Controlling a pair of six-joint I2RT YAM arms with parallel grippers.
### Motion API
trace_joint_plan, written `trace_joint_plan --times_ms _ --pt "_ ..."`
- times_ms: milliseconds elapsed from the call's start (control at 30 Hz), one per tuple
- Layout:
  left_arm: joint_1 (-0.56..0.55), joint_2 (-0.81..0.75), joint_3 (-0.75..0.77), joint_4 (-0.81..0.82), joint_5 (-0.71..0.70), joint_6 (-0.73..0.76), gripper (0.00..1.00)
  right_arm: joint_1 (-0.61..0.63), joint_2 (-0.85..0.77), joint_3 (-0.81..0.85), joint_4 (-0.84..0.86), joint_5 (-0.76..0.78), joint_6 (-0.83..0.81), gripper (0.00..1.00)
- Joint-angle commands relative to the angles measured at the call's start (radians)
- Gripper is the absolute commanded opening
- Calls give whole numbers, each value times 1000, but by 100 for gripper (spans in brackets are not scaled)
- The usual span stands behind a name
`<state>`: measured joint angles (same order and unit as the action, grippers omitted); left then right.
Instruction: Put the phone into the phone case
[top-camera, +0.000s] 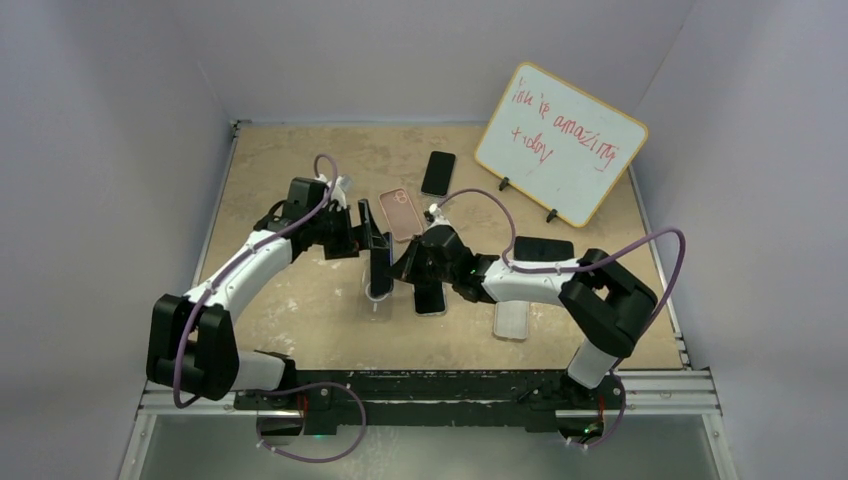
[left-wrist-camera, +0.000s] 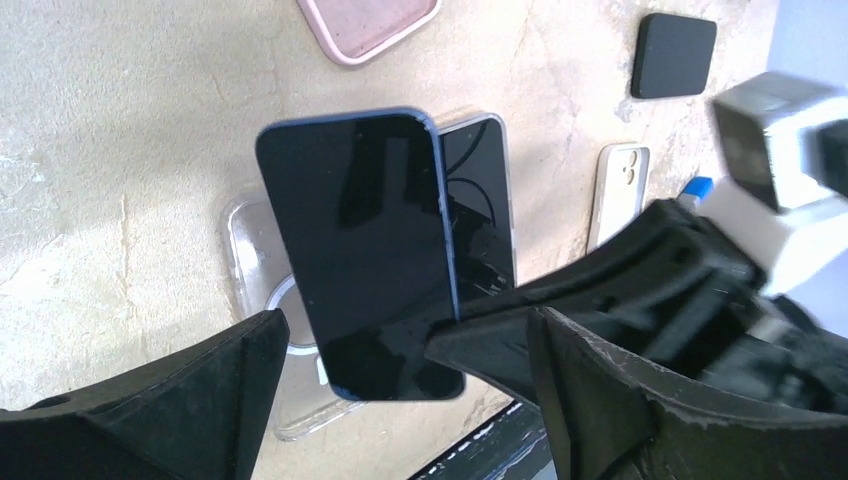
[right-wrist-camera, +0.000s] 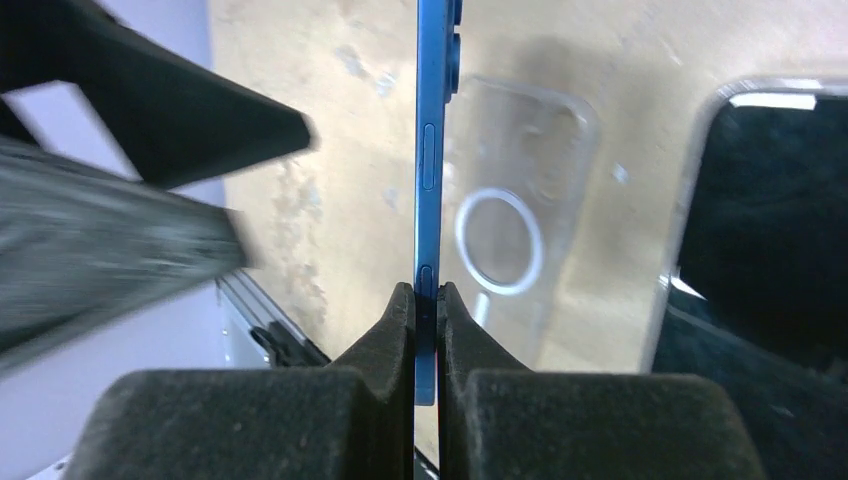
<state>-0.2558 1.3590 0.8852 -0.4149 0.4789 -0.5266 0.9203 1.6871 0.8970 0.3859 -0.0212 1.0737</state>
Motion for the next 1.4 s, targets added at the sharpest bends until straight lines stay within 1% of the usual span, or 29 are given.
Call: trace_joint_plan --times_ms 0,67,267,333,467,633,733,800,833,900,967,1100,1267,1300,1367 --pt "3 -47 58 -27 -13 30 93 18 -28 -38 12 -22 35 0" --pt "4 -46 62 -40 -31 32 93 30 -32 -53 8 -17 44 0" --pt "14 -18 33 -65 -129 41 77 58 -35 -85 26 -6 64 0" --pt "28 -4 12 -58 -137 35 73 66 -31 -85 27 -9 70 0" --pt "52 15 -36 -35 -159 9 62 82 -30 -80 11 2 78 0" --pt "66 41 -96 -13 -256 -12 53 88 -12 -85 3 19 87 0" --pt "69 77 -127 -4 -278 -28 47 88 -6 -100 6 38 93 0" --pt "68 96 -145 8 -279 -37 44 87 -11 -108 -6 43 97 0" --pt "69 102 -154 16 -275 -37 40 88 -14 -113 -13 42 100 0" --pt "69 111 -170 28 -268 -36 29 88 -21 -119 -24 47 103 0" --pt "69 116 -184 37 -261 -36 21 88 -25 -120 -35 50 102 0" --pt "69 118 -212 54 -249 -36 12 88 -30 -133 -30 53 106 0" --pt "69 137 -250 86 -198 -39 2 87 -21 -136 -21 42 101 0" --pt "68 142 -257 93 -188 -39 0 87 -18 -137 -12 35 101 0" --pt "67 147 -270 104 -168 -42 0 88 -8 -133 4 23 100 0"
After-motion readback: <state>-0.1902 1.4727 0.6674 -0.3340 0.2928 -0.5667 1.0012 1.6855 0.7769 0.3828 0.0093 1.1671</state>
